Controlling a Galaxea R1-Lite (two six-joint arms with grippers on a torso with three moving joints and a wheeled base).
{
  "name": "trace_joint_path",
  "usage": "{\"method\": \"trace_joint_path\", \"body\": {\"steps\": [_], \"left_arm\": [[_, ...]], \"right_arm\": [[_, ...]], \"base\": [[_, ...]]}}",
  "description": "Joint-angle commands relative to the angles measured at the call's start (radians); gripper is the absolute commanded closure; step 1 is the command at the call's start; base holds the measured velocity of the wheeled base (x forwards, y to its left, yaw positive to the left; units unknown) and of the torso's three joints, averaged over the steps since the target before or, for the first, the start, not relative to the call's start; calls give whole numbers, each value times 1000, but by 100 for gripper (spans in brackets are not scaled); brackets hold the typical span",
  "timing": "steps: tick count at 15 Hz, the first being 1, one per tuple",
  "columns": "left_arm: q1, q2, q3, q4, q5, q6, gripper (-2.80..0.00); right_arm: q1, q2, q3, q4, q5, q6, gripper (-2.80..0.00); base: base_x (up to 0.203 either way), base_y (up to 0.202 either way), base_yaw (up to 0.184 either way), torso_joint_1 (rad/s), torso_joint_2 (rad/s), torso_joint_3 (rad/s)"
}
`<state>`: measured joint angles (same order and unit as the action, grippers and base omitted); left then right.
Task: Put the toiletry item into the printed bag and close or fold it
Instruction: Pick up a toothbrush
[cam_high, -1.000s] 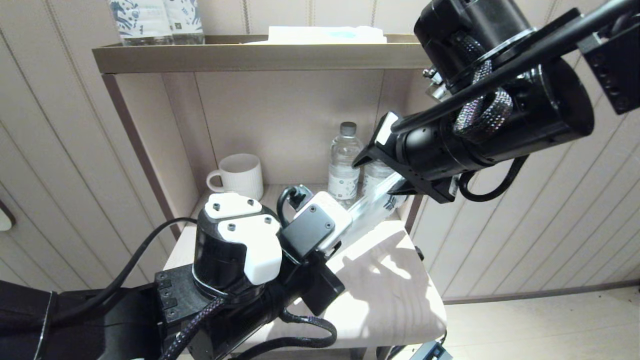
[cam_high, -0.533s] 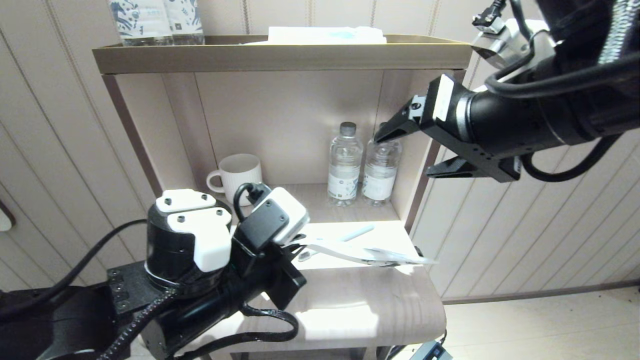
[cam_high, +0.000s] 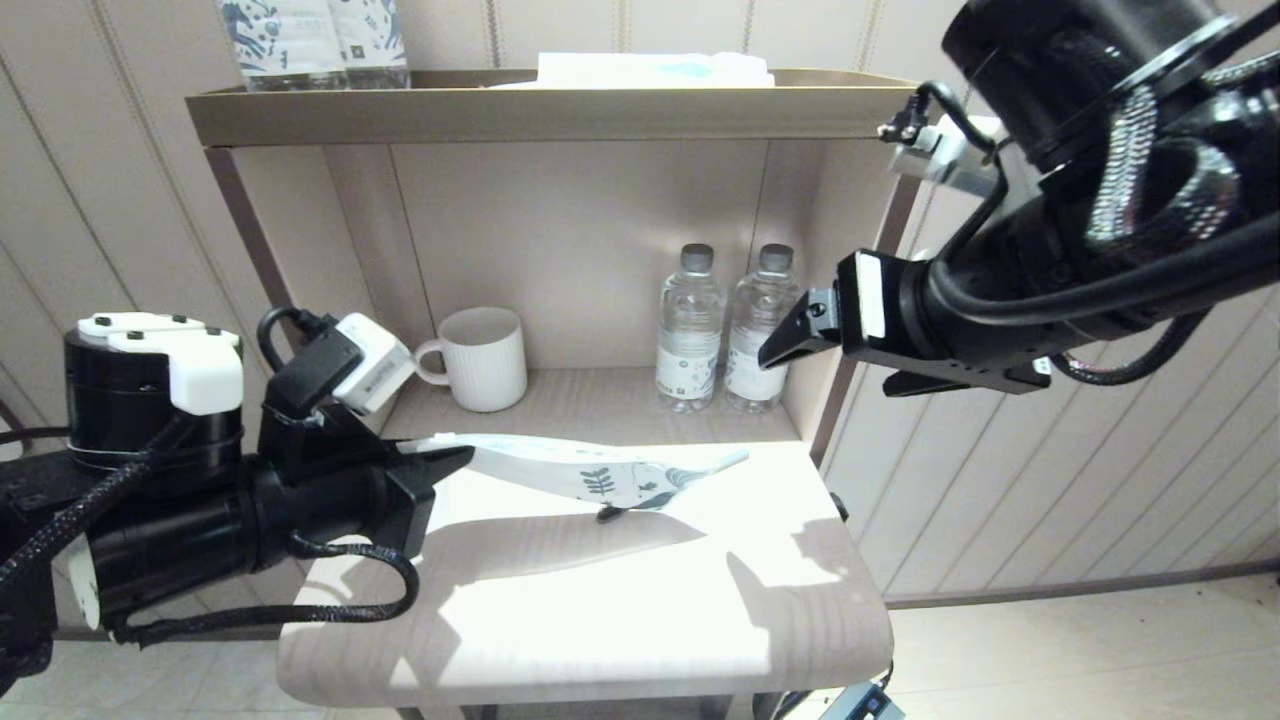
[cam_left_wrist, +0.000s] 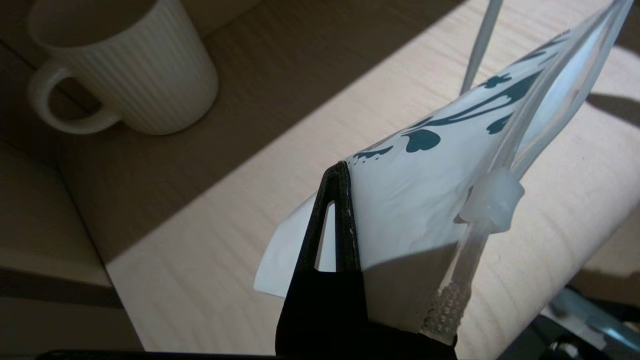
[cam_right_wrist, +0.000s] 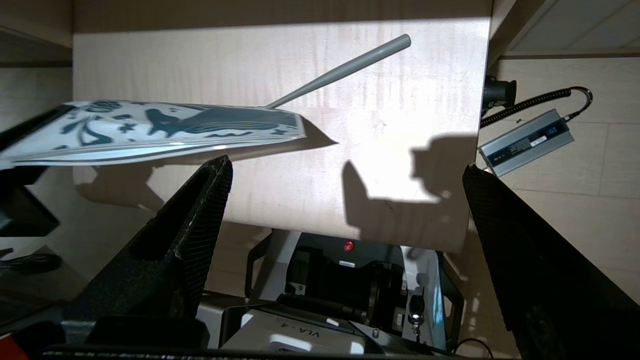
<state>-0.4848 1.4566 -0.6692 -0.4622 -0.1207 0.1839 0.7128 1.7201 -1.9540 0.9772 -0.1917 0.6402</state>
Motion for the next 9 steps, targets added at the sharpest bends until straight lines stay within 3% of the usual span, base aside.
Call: {"method": "trace_joint_path", "body": {"steps": [1,3,9], "left_arm": [[49,-22,-18,-51,-7,-80,0],[51,-21,-21,-93,-1,-122,0],[92,-90,-29,-77,4,-124,0]], "right_arm": [[-2,72,-2,2,-6,-18,-280],[-1,90,0,2,-8,-29,-280],[15,236,4,13,-26,-22,-280]], "base": [[0,0,0,0,0,0],[0,0,0,0,0,0],[0,0,0,0,0,0]]}}
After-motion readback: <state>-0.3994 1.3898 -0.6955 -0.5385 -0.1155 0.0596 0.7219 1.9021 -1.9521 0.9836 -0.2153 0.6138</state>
